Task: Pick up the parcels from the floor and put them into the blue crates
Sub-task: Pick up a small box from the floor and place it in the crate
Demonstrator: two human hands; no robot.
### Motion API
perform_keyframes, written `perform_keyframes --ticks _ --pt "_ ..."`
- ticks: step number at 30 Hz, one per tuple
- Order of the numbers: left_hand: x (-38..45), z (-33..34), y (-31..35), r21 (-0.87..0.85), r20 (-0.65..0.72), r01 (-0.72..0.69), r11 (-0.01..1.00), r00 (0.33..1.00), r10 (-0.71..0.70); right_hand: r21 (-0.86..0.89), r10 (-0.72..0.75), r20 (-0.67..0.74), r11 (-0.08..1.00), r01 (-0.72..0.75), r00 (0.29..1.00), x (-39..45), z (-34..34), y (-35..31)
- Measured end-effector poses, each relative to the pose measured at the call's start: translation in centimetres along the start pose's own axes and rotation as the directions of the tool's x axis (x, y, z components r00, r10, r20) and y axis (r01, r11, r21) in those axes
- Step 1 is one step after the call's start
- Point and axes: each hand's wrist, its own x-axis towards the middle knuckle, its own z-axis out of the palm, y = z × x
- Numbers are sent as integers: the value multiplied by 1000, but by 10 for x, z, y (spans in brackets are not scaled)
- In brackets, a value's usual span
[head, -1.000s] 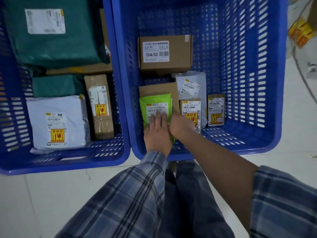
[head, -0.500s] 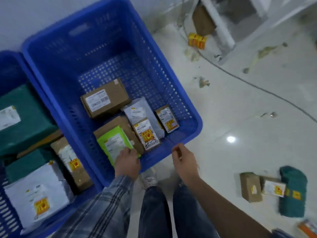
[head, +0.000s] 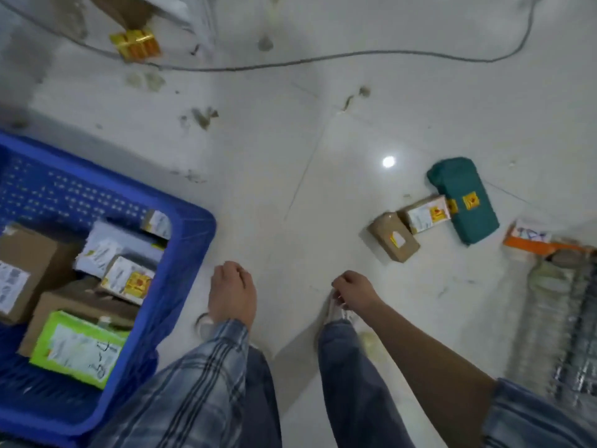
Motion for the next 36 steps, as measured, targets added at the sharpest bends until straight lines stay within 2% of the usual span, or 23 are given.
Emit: perform_keyframes --ticks 2,6,10,14,17,20,22,24,28,32,34,36 --pt "-11 18 24 101 98 -10 995 995 0 86 48 -28 995 -45 998 6 -39 21" --pt "-27 43 78 94 143 -82 992 987 68 215 128 -44 970 -116 991 14 -109 57" --pt "-29 82 131 182 281 -209 961 948 153 326 177 -69 934 -146 982 28 -164 88" --pt "-21 124 186 244 432 -360 900 872 231 393 252 -102 899 -194 962 49 -192 117" --pt "-17 149 224 257 554 -479 839 785 278 362 297 -51 896 -259 954 66 -195 132" --pt "-7 167 235 335 673 -562 757 704 225 353 318 19 885 -304 948 75 -191 136" --pt "5 173 235 424 743 -605 674 658 123 444 324 28 844 -302 946 79 -192 131" --pt "20 175 237 502 759 -622 600 650 39 549 344 18 781 -297 939 84 -192 126" --pt "41 179 252 481 745 -538 692 667 1 630 357 -12 728 -271 934 99 -191 115" --pt "75 207 253 446 692 -348 824 719 -71 685 388 -71 689 -238 919 134 -192 119" --pt "87 231 253 422 689 -280 862 717 -104 698 405 -91 677 -232 910 157 -192 125" --pt "93 257 257 400 710 -294 868 699 -90 706 424 -74 661 -254 902 179 -190 134"
